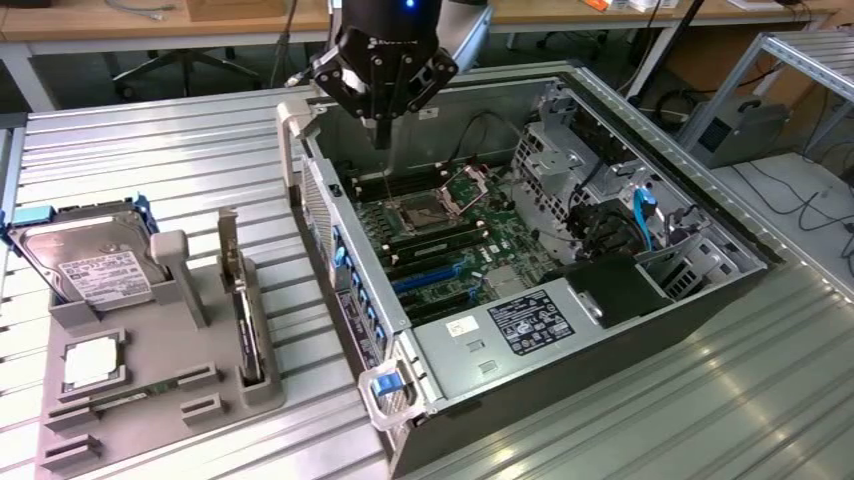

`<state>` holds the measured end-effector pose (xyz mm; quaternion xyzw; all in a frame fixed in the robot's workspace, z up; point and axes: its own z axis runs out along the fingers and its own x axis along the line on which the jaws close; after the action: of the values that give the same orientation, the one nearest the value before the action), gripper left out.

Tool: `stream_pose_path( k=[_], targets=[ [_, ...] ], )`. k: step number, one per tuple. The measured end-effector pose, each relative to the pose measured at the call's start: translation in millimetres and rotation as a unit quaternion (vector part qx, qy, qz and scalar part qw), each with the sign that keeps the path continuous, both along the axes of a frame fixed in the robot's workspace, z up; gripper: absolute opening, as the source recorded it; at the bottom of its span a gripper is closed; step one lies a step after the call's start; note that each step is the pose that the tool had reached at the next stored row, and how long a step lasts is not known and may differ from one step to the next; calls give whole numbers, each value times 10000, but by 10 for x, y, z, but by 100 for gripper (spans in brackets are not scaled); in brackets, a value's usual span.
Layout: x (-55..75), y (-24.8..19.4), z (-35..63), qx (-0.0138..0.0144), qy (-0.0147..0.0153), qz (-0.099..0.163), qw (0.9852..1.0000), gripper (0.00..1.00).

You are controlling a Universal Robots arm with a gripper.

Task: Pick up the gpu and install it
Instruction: 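Reach for the gpu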

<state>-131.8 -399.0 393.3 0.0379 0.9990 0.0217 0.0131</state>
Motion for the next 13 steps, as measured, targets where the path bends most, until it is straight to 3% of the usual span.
stream_pose_path(
  k=[13],
  targets=[
    [-275, 0, 0, 0, 0, 0, 10000, 11]
  ],
)
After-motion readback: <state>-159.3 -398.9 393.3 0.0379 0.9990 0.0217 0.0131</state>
